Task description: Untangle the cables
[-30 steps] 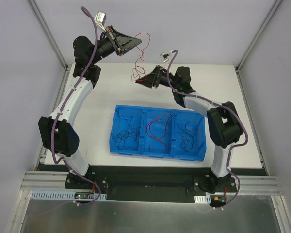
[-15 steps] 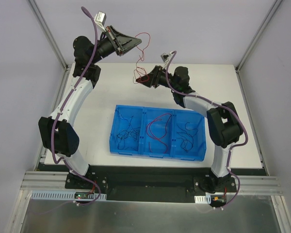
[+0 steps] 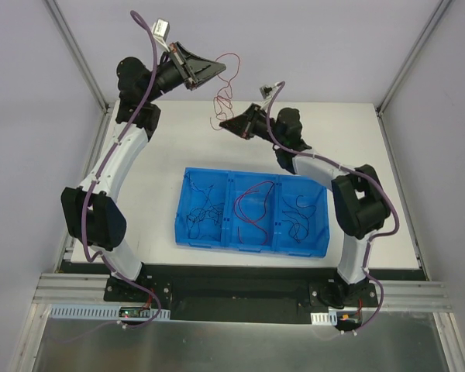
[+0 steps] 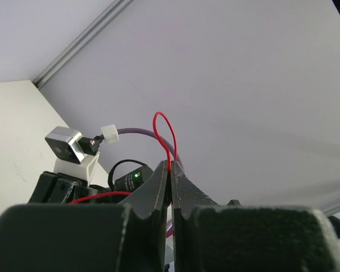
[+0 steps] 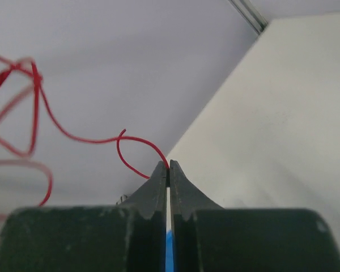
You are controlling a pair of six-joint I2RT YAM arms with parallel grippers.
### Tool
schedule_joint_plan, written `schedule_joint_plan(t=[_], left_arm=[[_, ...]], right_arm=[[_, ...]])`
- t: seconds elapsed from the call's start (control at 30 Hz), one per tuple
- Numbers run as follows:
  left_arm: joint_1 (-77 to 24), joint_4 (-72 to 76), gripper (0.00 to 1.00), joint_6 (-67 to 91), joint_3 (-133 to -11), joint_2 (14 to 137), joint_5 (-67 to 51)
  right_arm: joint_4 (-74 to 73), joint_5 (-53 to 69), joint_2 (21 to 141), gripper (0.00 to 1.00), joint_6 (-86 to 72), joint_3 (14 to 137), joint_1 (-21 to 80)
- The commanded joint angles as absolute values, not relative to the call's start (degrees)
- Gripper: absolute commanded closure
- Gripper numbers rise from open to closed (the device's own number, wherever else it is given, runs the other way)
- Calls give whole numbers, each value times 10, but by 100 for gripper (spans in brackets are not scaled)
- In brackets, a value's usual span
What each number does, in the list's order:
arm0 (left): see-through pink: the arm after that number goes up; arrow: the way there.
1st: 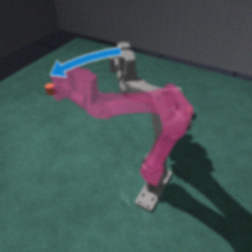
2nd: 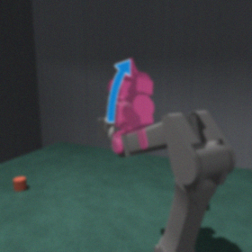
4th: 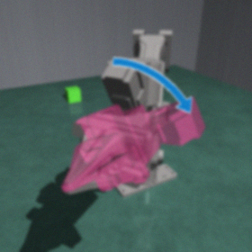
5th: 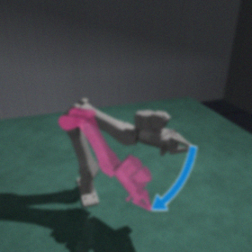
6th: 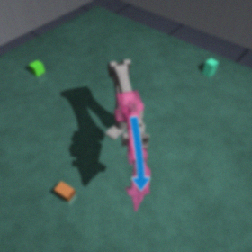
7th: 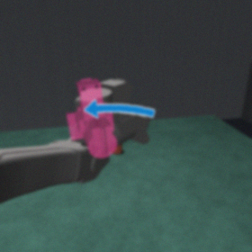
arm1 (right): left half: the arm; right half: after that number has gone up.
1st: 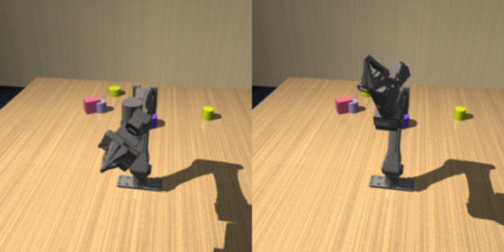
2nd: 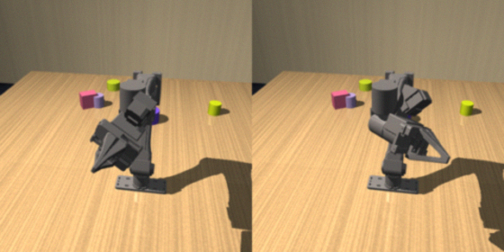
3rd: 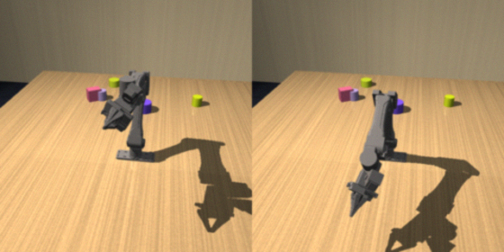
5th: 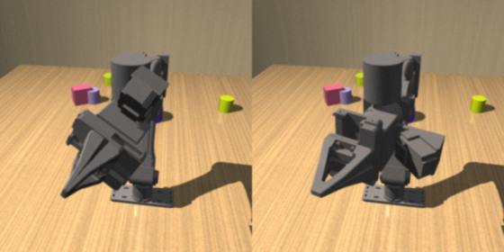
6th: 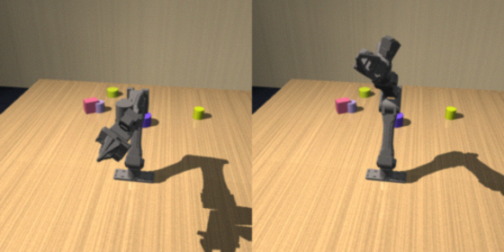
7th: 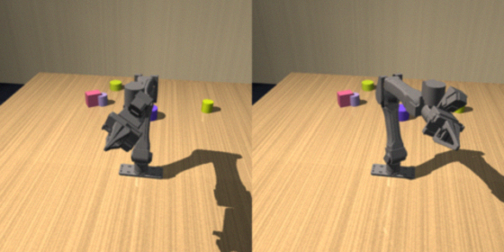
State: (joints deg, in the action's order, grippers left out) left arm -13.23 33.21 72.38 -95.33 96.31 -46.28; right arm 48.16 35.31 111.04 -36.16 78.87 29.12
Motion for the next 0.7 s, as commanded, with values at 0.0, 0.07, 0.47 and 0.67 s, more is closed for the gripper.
schedule_joint_plan(t=[0.0,0.07,0.47,0.67], left_arm=[[-99,272,100,624,-975,919,-466],[-69,196,100,554,-973,900,-447],[99,4,100,397,-901,831,-366],[100,3,100,422,-868,820,-373]], right_arm=[[401,295,1025,100,-353,705,271],[267,259,976,100,-339,680,251],[-306,61,738,100,-194,672,114],[-389,-22,672,100,-127,717,99]])
